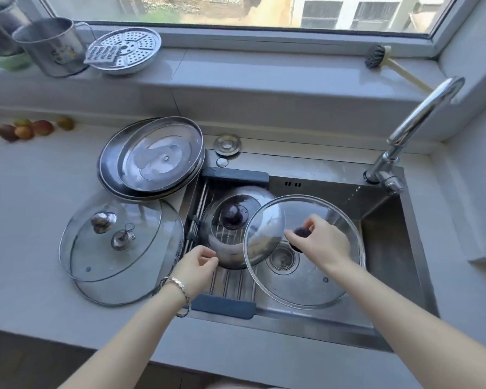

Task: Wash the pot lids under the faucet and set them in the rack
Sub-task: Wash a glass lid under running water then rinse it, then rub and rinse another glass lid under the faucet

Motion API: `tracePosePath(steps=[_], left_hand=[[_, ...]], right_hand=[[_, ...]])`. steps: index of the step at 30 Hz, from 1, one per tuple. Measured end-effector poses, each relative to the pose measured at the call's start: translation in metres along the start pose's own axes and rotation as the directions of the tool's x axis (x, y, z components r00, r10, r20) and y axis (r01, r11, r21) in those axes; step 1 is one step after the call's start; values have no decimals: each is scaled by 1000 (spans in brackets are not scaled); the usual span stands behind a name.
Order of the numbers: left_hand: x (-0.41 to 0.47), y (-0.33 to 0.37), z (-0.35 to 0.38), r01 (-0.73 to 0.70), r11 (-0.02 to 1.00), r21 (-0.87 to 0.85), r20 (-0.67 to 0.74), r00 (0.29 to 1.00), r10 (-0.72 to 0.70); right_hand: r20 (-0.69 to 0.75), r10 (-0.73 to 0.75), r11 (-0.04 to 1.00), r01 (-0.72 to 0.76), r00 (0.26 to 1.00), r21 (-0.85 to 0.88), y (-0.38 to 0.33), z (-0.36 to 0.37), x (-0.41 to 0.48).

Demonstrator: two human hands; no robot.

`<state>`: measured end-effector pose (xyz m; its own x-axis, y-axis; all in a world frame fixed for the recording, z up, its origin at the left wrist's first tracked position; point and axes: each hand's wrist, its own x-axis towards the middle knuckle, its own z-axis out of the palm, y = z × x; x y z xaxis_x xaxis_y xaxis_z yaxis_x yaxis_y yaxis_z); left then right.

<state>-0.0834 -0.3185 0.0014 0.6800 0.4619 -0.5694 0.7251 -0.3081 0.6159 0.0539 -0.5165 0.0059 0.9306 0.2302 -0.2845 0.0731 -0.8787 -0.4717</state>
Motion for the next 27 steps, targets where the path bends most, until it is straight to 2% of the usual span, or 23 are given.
tracePosePath(steps=[4, 9, 17, 21, 23, 24, 25, 26, 27], left_hand=[[11, -21, -22, 15, 999, -42, -20, 1000, -16], [25, -38, -39, 34, 992, -121, -4, 999, -34], [41, -53, -53, 57, 985, -161, 38, 998, -51], [51, -55, -56, 64, 990, -123, 16, 998, -63], [56, -57, -55, 115, 980, -164, 29, 993, -112], [57, -56, -55, 172, 948, -269, 43, 985, -167], [56, -53, -55, 256, 865, -432, 78, 966, -246], [55, -51, -56, 340, 713, -613, 134, 935, -329], [54, -50, -58, 394, 499, -772, 198, 895, -399]], right_hand=[[52, -185, 970, 191, 981, -148, -43, 21, 3], [176, -358, 847, 398, 917, -351, -89, 69, 2], [299, -230, 866, 335, 926, -372, -110, 130, 3], [344, -219, 883, 336, 913, -329, -106, 132, 0], [390, -213, 892, 341, 896, -298, -104, 125, 3], [415, -203, 895, 340, 887, -289, -104, 120, 5], [431, -192, 895, 337, 882, -292, -106, 114, 7], [432, -187, 892, 337, 882, -301, -108, 108, 9], [419, -192, 891, 336, 888, -304, -111, 102, 10]])
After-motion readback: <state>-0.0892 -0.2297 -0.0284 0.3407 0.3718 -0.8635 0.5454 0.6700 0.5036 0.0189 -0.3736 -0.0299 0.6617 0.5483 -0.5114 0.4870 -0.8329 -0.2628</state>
